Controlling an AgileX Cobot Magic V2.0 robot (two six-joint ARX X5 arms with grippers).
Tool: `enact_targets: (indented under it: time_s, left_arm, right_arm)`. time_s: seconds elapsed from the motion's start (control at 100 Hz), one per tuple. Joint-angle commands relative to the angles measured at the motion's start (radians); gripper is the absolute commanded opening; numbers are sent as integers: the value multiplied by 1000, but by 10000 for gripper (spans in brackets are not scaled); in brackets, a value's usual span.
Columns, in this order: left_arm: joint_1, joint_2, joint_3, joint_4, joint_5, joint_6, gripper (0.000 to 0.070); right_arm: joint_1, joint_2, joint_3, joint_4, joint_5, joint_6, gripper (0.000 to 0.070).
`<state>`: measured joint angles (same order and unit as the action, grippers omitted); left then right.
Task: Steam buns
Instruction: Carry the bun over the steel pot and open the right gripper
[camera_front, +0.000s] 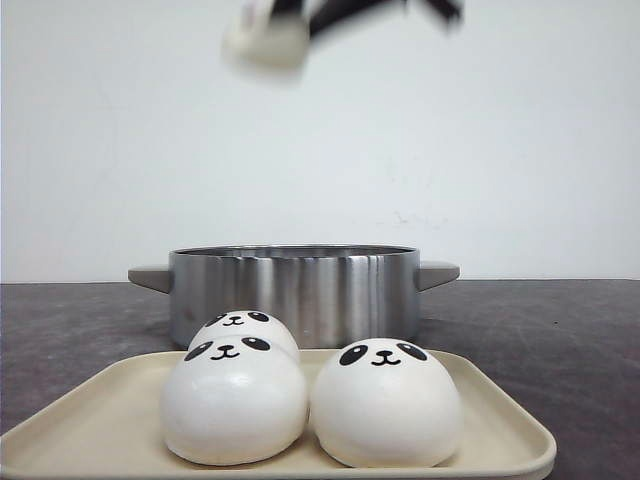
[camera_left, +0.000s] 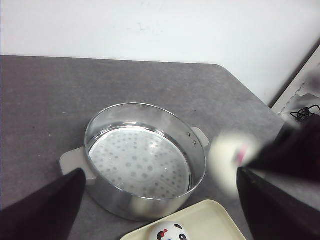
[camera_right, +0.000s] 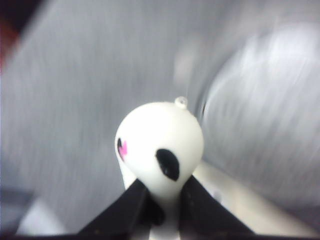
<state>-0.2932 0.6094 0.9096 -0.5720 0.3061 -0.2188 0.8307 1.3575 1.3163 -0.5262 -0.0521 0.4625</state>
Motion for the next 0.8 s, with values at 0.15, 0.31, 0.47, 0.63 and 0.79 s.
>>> enact_targets:
  time_s: [0.15, 0.31, 0.47, 0.63, 0.79]
  left_arm:
    - [-10, 5, 14, 11, -3, 16, 586]
    - [-9, 6, 14, 11, -3, 17, 586]
    - [-9, 6, 14, 10, -3, 17, 586]
    - [-9, 6, 14, 10, -3, 17, 586]
    - [-9, 6, 14, 9, -2, 16, 586]
  right_arm:
    - [-95, 126, 206, 31, 67, -157, 6]
    - [-176, 270, 249, 41, 48, -188, 6]
    - [-230, 426, 249, 52, 41, -190, 6]
    - [-264, 562, 249, 68, 32, -191, 6]
    - [-287, 653, 249, 84, 23, -190, 6]
